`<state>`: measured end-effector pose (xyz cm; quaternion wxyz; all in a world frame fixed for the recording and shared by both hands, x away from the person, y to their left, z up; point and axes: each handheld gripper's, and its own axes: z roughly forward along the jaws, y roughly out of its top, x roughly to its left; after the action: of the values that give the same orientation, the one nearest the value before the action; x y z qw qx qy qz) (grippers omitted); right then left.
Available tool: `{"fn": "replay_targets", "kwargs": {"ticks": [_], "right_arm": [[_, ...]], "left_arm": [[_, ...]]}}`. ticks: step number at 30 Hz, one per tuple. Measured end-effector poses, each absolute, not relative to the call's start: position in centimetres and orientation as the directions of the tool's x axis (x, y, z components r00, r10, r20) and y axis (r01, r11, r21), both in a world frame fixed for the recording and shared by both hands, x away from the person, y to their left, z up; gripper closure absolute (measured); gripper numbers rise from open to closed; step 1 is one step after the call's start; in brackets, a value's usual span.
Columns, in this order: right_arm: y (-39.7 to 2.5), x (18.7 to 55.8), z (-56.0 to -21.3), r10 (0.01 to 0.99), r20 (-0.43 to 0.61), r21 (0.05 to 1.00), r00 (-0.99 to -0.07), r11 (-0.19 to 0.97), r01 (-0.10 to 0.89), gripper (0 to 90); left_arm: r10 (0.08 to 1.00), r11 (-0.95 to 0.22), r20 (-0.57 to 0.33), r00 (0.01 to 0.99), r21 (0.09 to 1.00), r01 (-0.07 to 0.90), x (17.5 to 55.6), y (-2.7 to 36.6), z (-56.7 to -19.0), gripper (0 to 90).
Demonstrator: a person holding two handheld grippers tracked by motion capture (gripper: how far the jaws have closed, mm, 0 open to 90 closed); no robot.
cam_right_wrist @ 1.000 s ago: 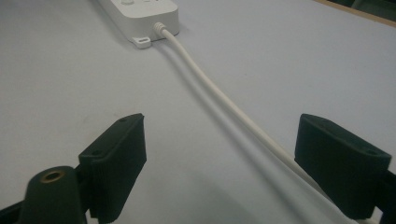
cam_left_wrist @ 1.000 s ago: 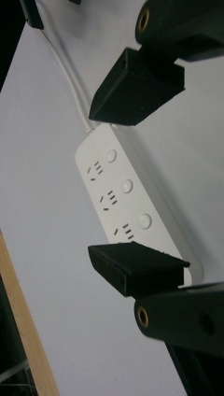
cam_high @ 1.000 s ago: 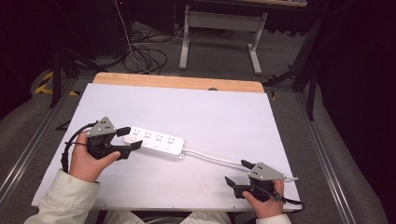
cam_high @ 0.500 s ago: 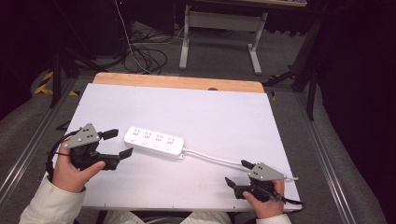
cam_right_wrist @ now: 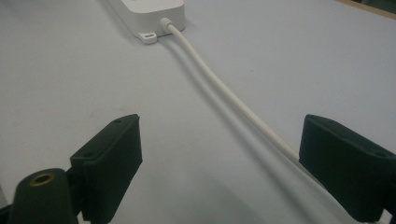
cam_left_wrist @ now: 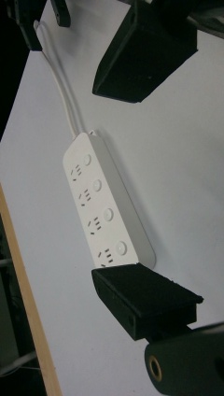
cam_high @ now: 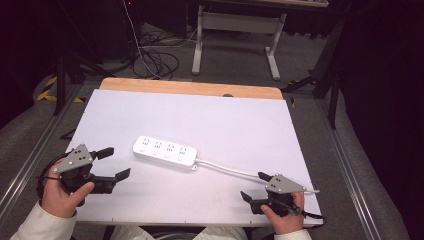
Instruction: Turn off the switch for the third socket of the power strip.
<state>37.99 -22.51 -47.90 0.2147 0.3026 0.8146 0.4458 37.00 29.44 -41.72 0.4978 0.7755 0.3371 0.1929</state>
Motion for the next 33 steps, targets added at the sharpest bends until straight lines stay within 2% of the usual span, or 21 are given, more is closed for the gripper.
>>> {"fn": "replay_targets", "kwargs": {"ticks": [10,16,24,28,33], "right_arm": [[-22.5,38.0,-47.9,0.679,-0.075,0.854,-0.730,0.422,0.305,12.4],[-22.6,38.0,-48.0,0.677,-0.072,0.853,-0.733,0.423,0.307,11.7],[-22.6,38.0,-48.0,0.675,-0.067,0.853,-0.735,0.421,0.309,11.7],[-22.6,38.0,-48.0,0.674,-0.068,0.852,-0.736,0.423,0.309,11.4],[-22.6,38.1,-48.0,0.672,-0.066,0.852,-0.738,0.423,0.309,11.4]], "left_arm": [[0.698,-0.247,-0.093,0.710,0.899,0.361,36.0,30.8,-44.4,12.3],[0.682,-0.298,-0.026,0.731,0.903,0.311,35.5,30.6,-45.3,10.7],[0.708,-0.305,-0.037,0.705,0.884,0.353,35.2,30.4,-46.7,9.8],[0.702,-0.335,0.014,0.712,0.889,0.312,35.1,30.7,-47.3,9.8],[0.682,-0.330,-0.012,0.732,0.887,0.322,34.9,31.0,-48.0,9.5]]}}
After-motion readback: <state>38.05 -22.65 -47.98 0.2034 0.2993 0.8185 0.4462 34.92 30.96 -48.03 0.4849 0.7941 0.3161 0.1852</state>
